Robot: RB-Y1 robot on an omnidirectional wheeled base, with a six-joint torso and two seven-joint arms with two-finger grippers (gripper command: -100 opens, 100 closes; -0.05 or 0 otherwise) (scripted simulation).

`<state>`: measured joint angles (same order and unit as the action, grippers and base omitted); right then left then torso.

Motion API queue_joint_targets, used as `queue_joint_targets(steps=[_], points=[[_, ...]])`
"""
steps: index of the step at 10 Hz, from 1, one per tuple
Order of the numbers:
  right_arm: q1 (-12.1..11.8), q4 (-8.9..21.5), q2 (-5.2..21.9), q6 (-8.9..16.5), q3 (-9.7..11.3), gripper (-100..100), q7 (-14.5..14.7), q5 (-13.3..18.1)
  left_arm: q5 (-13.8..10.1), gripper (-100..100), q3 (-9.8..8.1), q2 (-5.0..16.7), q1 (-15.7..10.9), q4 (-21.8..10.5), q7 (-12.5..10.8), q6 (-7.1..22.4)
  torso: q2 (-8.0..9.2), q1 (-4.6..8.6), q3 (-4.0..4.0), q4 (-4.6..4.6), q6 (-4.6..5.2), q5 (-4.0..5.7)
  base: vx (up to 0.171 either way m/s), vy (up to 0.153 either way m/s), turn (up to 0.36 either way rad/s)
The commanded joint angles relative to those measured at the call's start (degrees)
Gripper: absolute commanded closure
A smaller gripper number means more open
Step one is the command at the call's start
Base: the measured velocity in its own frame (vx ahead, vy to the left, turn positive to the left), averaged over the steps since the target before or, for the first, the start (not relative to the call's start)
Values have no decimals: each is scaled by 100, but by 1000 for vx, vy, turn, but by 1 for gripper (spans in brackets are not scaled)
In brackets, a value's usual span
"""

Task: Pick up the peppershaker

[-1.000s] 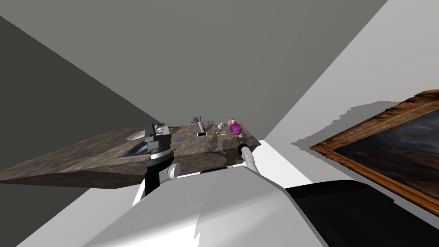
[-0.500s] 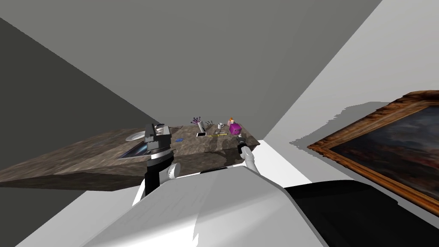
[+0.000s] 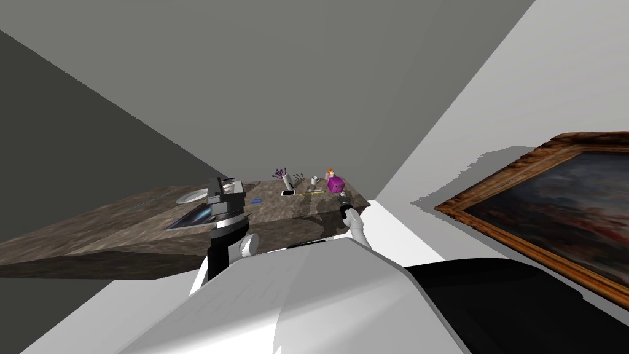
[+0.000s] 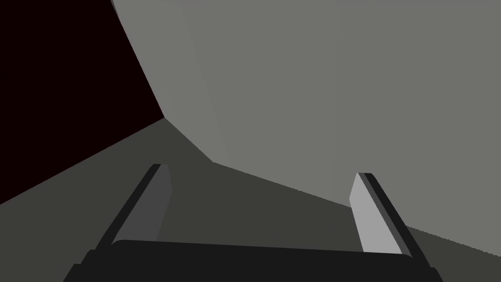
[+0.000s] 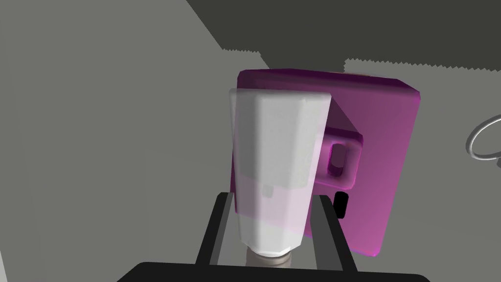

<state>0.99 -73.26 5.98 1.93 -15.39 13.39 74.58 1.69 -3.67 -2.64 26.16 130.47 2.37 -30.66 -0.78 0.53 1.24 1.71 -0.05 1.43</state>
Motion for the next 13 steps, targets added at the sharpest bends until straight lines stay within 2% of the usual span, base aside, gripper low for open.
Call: queue_joint_targets(steps=[1,4,5,6,10,11,12,13], points=[[79,109,15,-113,-25,100,286,-286,0,0,0,0,0,0,0,0,0,0,0,0,0,0,-27,30,-76],[79,109,15,-113,-25,100,785,-814,0,0,0,0,0,0,0,0,-2,8,3,4,-4,8,-7,8,8],[79,109,15,-113,-25,100,950,-829,0,0,0,0,0,0,0,0,-5,12,4,4,-2,9,0,0,0],[302,356,0,-357,-145,100,1112,-1076,0,0,0,0,0,0,0,0,-6,13,5,5,-1,8,-17,10,-142],[302,356,0,-357,-145,100,1793,-1725,0,0,0,0,0,0,0,0,-2,10,2,4,-2,8,-11,14,-10],[302,356,0,-357,-145,100,1957,-1770,0,0,0,0,0,0,0,0,-4,13,3,4,0,9,0,0,0],[302,356,0,-357,-145,100,1997,-1770,0,0,0,0,0,0,0,0,-5,15,4,5,1,8,0,0,0],[525,602,-15,-601,-264,100,2224,-2045,0,0,0,0,0,0,0,0,-5,14,5,5,0,6,-19,17,-153]])
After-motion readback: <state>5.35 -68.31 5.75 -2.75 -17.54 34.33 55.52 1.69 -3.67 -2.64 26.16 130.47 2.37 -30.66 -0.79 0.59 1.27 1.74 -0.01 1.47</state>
